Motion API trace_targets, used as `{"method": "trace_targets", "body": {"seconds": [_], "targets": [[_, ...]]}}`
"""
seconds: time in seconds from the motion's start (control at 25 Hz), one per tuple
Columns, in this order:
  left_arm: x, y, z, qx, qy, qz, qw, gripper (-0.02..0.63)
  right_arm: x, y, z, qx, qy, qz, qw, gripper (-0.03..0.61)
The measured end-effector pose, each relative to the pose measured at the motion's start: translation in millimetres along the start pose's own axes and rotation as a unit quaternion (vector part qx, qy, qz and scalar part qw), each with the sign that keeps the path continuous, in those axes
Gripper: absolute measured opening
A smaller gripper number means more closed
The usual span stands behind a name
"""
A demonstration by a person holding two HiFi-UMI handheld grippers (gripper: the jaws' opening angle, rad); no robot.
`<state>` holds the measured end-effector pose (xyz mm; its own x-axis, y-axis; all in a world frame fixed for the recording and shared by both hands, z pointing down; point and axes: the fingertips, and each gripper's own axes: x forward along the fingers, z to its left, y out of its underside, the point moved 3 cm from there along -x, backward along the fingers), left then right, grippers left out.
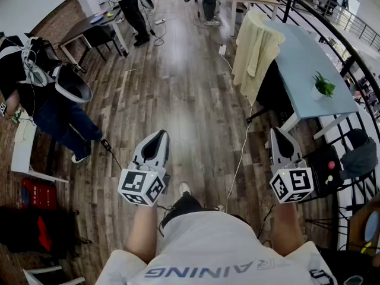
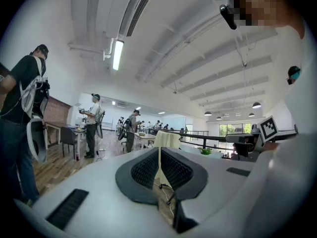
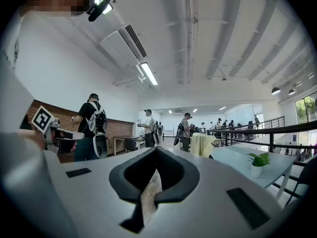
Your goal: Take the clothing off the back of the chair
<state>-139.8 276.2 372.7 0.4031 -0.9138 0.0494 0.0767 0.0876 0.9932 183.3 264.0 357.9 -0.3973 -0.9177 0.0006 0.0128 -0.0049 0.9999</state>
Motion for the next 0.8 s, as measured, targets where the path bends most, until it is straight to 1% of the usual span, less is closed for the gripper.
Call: {"method": "trace_targets", "body": {"seconds": [0.44,0.52,0.68,0.8], "targets": [[-1,-1,-3,0.001,0.01,0.004,0.9999,0.043,-2,1,11,-0.004,-0.008,0.002,1.0,0.023],[3,-2,-4,0.004,0.015,0.006,0.9999,0.043,-1,2,8,0.004,-0.005,0.003,1.0,0.023],[4,-1,-3,0.003,0.019,0.011,0.9998,0.043,0,10,1,0.038,0.014,-0.002,0.999,0.023],[1,3,2,0.003,0.017,0.017,0.9997,0.043,2,17,2,0.054,0.018,-0.003,0.998,0.023]]}}
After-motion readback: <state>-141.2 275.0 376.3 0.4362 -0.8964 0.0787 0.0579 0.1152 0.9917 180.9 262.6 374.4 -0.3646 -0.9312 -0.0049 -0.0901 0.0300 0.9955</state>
